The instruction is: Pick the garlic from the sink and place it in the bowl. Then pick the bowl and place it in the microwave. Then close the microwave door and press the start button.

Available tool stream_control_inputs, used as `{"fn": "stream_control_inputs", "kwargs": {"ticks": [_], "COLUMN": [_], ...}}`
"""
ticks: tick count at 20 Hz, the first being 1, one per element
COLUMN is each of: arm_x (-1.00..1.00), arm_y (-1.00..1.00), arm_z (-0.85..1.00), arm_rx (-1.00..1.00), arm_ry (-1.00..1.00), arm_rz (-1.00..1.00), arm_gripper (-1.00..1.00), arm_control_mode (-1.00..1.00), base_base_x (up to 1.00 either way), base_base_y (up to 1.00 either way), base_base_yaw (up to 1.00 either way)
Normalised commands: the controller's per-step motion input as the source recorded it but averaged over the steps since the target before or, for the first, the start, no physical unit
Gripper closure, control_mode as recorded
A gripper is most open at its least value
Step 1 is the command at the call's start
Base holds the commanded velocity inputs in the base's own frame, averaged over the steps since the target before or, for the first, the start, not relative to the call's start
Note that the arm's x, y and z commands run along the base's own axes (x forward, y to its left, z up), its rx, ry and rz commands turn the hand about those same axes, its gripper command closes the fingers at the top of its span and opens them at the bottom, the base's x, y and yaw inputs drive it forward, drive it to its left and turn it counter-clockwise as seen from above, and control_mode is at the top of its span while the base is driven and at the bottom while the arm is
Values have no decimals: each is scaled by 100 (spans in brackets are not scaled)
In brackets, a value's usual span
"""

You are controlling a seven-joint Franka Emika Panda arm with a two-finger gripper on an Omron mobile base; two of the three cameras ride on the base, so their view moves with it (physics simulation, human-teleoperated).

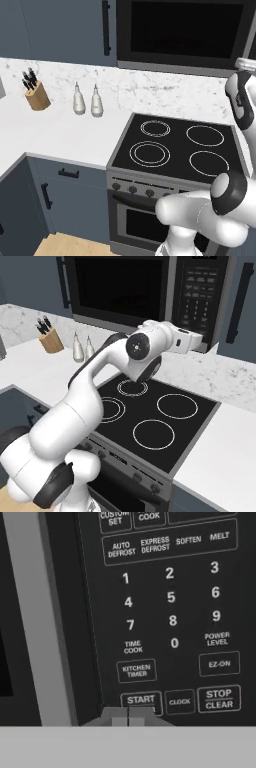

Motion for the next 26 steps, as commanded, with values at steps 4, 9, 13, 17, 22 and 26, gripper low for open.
{"fn": "stream_control_inputs", "kwargs": {"ticks": [4, 9, 13, 17, 22, 26], "arm_x": [8, 31, 59, 92, -3, -71], "arm_y": [-23, 0, -10, -19, 16, 35], "arm_z": [0, -5, -12, -19, -4, 23], "arm_rx": [0, 0, 0, 0, 0, 0], "arm_ry": [0, 4, 6, 7, 1, -14], "arm_rz": [6, 0, 0, 1, 1, 0], "arm_gripper": [100, 100, 100, 100, 100, 100], "arm_control_mode": [-100, -100, -100, -100, -100, -100], "base_base_x": [0, 0, 0, 0, 0, 0], "base_base_y": [0, 0, 0, 0, 0, 0], "base_base_yaw": [0, 0, 0, 0, 0, 0]}}
